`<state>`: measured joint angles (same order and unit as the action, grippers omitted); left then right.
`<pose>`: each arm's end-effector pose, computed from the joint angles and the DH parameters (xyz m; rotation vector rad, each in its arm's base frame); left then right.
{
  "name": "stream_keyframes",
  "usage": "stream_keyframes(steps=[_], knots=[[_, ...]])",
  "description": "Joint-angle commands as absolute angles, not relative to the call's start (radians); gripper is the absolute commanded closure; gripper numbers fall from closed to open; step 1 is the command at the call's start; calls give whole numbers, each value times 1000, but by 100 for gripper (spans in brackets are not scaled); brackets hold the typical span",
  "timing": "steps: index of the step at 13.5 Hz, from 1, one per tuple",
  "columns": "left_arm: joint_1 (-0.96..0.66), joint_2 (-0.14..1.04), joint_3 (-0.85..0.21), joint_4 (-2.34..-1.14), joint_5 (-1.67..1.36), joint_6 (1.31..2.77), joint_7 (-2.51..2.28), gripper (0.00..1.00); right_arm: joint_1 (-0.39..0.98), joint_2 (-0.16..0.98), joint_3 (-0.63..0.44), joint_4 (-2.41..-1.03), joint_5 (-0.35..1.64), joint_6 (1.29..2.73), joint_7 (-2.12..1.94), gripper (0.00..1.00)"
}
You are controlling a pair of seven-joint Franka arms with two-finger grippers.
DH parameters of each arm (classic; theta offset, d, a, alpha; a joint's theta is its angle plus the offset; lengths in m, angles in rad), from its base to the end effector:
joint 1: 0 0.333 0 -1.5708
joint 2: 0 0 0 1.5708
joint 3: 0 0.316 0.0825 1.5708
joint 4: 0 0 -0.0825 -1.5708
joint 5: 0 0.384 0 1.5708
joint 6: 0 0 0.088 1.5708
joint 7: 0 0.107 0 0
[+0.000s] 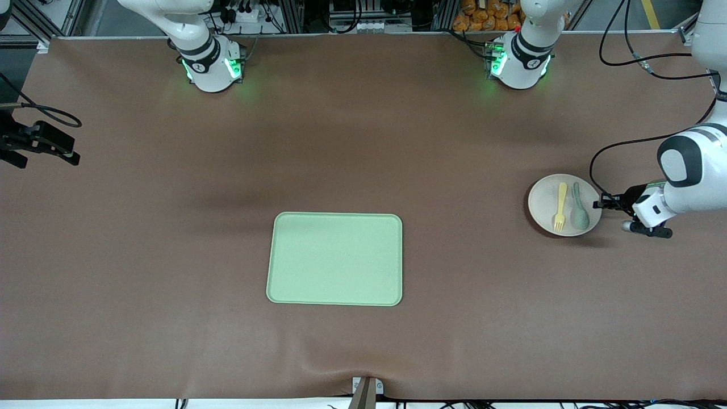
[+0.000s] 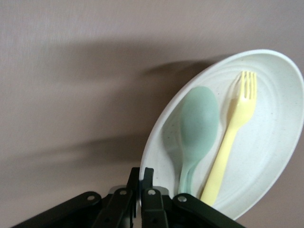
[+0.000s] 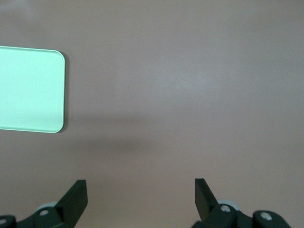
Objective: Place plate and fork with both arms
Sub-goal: 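Slide the plate with the left gripper onto the green tray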
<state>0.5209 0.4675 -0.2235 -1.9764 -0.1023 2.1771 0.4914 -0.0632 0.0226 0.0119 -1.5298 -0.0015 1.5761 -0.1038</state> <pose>0.5591 0.1694 0.2172 2.8629 -0.1638 -0.2449 0.5618 -0.0291 0.6317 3.1372 0.0823 0.0369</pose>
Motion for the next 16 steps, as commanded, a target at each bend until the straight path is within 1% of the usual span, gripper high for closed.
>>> stream_keyframes(steps=[1,3,6,10,16], knots=[[526,460,-255,-1919,-166,2106,483,100,-69,28,14,-1514,-6,1562,-112,0],[522,460,-268,-1887,-225,2062,480,100,-69,26,14,-1516,-6,1560,-112,0],[490,479,-317,-1813,-236,2005,422,100,-69,26,14,-1516,-6,1562,-112,0],[336,518,-318,-1723,-239,1979,260,100,-71,26,14,-1516,-6,1560,-112,0],[137,650,-319,-1556,-253,1979,62,100,-75,28,12,-1516,-6,1560,-112,0]])
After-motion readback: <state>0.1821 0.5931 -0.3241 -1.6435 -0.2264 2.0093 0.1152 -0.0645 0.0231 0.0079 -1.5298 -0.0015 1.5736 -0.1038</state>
